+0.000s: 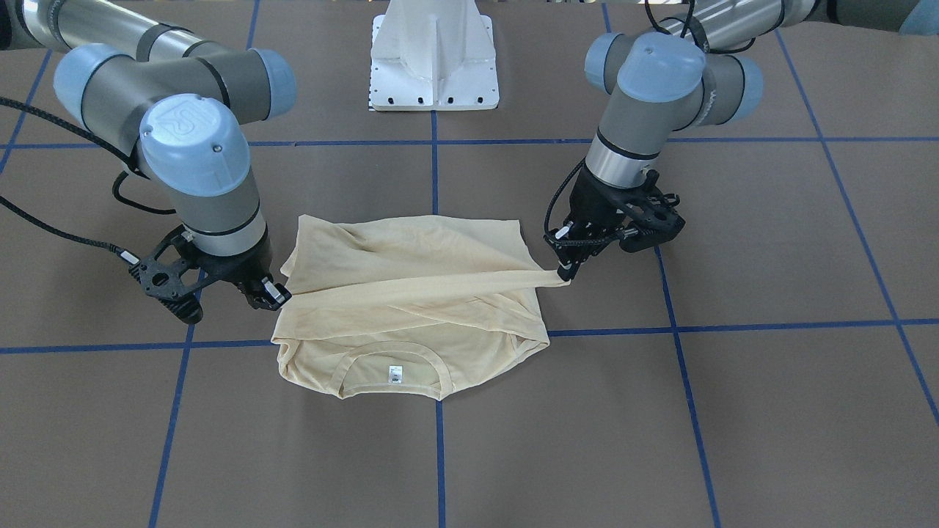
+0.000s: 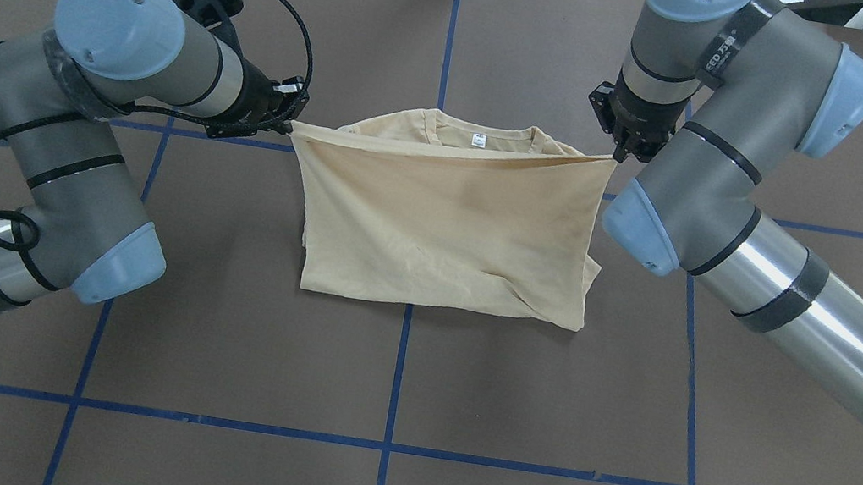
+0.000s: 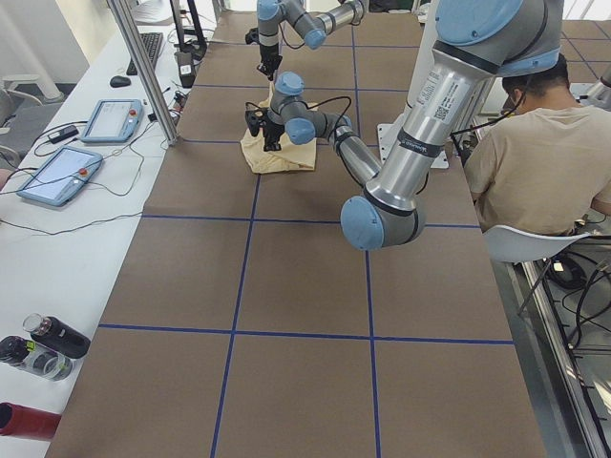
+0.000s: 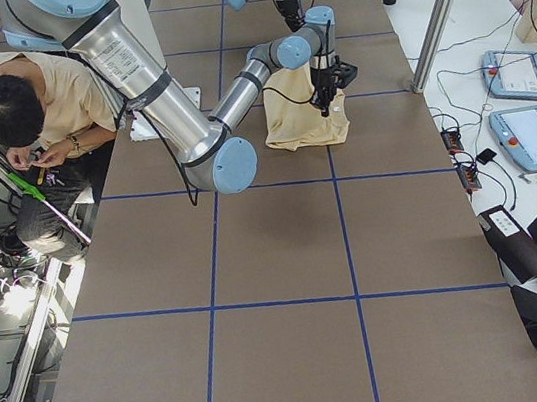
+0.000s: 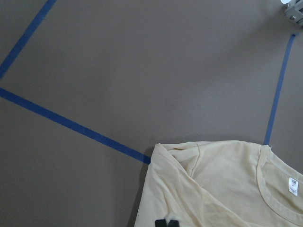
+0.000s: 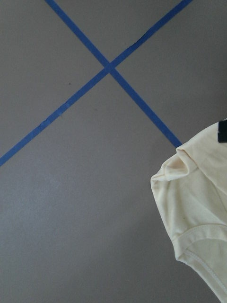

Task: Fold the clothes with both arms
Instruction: 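Lay the hem near the collar and open both grippers, lifting away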

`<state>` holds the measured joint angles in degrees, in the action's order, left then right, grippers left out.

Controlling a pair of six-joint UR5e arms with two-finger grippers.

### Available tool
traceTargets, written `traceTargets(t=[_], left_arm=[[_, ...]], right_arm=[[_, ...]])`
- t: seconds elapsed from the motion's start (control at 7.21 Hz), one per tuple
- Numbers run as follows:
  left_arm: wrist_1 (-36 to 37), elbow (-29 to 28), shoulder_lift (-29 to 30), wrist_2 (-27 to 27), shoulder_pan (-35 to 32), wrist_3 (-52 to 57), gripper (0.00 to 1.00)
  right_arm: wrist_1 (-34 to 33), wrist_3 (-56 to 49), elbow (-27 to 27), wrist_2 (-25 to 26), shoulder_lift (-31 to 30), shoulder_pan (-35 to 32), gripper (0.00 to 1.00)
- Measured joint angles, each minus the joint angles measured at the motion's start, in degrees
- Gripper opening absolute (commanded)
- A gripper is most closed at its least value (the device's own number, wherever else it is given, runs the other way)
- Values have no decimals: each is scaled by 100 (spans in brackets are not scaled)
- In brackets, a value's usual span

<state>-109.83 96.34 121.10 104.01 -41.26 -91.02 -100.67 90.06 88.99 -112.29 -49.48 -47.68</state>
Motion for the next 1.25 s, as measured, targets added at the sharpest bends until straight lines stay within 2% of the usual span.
traceTargets(t=[0.28, 0.69, 1.11, 1.25], left_arm=[[-239, -654, 320, -206, -4, -5, 0], [-731, -1406, 525, -464, 7, -12, 0], [-1101, -1824, 582, -544, 33, -12, 0], [-1177, -1914, 609, -592, 41, -12, 9]], right_arm=[[390, -94, -651, 24, 187, -6, 0], [575, -339, -1221, 108, 347, -10, 0], [929, -449, -1777, 202, 539, -5, 0], [953, -496, -1848, 237, 549, -1, 0]])
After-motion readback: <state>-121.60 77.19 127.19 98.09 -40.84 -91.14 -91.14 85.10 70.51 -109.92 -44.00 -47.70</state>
